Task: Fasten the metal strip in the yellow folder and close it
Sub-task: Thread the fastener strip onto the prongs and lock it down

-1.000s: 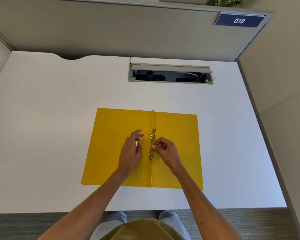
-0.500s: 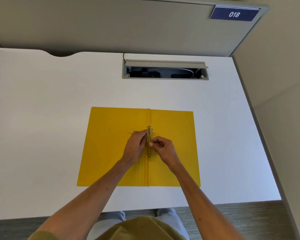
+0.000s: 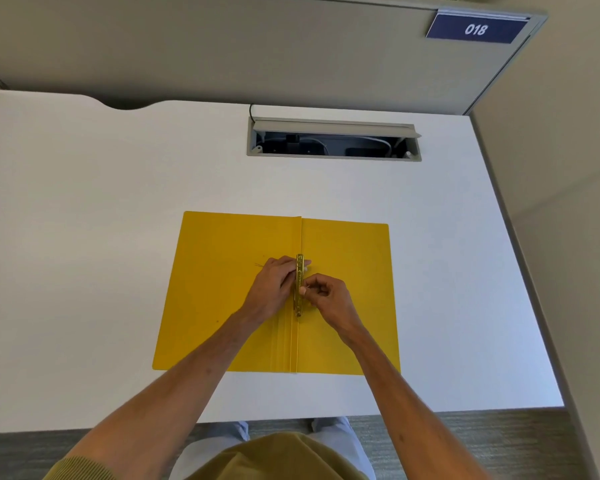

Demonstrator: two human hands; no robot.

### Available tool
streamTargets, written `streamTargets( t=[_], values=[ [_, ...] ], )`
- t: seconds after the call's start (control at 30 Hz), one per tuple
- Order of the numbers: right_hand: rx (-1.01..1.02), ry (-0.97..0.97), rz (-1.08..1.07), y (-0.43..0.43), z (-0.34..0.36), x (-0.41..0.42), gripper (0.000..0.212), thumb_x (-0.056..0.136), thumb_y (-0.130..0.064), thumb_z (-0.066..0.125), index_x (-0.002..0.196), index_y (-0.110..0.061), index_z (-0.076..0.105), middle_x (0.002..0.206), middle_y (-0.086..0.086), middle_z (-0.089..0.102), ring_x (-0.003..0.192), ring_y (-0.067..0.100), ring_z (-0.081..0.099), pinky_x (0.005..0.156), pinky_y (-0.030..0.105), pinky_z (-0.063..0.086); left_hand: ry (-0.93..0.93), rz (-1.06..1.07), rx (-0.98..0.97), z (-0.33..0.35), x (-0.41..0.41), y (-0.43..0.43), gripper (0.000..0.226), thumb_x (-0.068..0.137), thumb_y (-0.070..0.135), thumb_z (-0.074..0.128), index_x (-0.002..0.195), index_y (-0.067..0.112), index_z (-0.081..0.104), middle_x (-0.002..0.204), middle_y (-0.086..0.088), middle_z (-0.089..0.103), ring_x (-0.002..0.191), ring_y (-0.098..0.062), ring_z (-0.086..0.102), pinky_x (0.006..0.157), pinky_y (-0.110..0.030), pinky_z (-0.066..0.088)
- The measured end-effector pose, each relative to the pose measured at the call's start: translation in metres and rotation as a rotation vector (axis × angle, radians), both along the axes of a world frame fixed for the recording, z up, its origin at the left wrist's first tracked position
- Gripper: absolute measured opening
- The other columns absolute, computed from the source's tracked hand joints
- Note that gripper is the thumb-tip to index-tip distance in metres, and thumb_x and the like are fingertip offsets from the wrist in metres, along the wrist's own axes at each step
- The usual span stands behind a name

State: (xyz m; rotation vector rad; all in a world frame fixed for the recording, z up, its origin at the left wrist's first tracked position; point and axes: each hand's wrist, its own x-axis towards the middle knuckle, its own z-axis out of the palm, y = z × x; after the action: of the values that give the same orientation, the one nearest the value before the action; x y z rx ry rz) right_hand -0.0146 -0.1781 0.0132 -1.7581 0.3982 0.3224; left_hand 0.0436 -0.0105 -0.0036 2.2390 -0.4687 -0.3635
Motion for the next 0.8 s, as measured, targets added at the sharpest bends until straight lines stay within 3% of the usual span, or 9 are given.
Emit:
streamTargets(
  t=[0.13,0.3,0.5,0.63,0.8],
  values=[
    [0.017,0.002,-0.011,0.001,-0.002,0.0,0.006,0.096,-0.012,0.078,0.099,-0.007,0.079,0.088,0.013,0.075,0.079,0.011,0.06,0.077,0.035,0.05,0.022,0.025,-0.037,0.001,0.0,-0.002,0.041,0.112,0.007,0.051,0.151,0.018,0.062,0.143,-0.005,0.065,0.118,-0.028,0.062,0.098,-0.047,0.053],
    [-0.028,0.012,-0.043,0.004,-0.005,0.002,0.007,0.095,-0.013,0.079,0.099,-0.007,0.08,0.093,0.02,0.078,0.078,0.011,0.062,0.075,0.035,0.05,0.037,0.17,-0.071,0.0,-0.004,0.002,0.052,0.108,0.004,0.06,0.158,0.012,0.048,0.148,-0.008,0.053,0.111,-0.015,0.066,0.096,-0.042,0.061],
    [-0.16,0.056,-0.065,0.014,-0.01,0.007,0.007,0.09,-0.014,0.083,0.094,-0.011,0.078,0.084,0.008,0.081,0.071,0.009,0.065,0.069,0.035,0.051,-0.119,0.329,-0.058,-0.004,-0.023,0.015,0.041,0.109,0.011,0.06,0.148,0.019,0.053,0.142,-0.002,0.058,0.115,-0.012,0.064,0.084,-0.034,0.063],
    [-0.272,0.055,-0.058,0.022,-0.011,0.008,0.008,0.09,-0.019,0.083,0.094,-0.016,0.076,0.074,0.0,0.078,0.067,0.013,0.069,0.067,0.039,0.057,-0.215,0.157,0.06,-0.011,-0.037,0.03,0.027,0.111,0.017,0.057,0.137,0.021,0.062,0.136,0.0,0.063,0.122,-0.019,0.058,0.094,-0.038,0.058],
    [-0.432,0.024,-0.051,0.026,-0.01,0.006,0.003,0.092,-0.017,0.075,0.095,-0.019,0.075,0.076,-0.002,0.078,0.074,0.019,0.075,0.067,0.042,0.062,-0.253,-0.096,0.19,-0.019,-0.043,0.036,0.039,0.114,0.026,0.053,0.152,0.021,0.059,0.154,0.005,0.06,0.144,-0.022,0.048,0.119,-0.04,0.044]
  ],
)
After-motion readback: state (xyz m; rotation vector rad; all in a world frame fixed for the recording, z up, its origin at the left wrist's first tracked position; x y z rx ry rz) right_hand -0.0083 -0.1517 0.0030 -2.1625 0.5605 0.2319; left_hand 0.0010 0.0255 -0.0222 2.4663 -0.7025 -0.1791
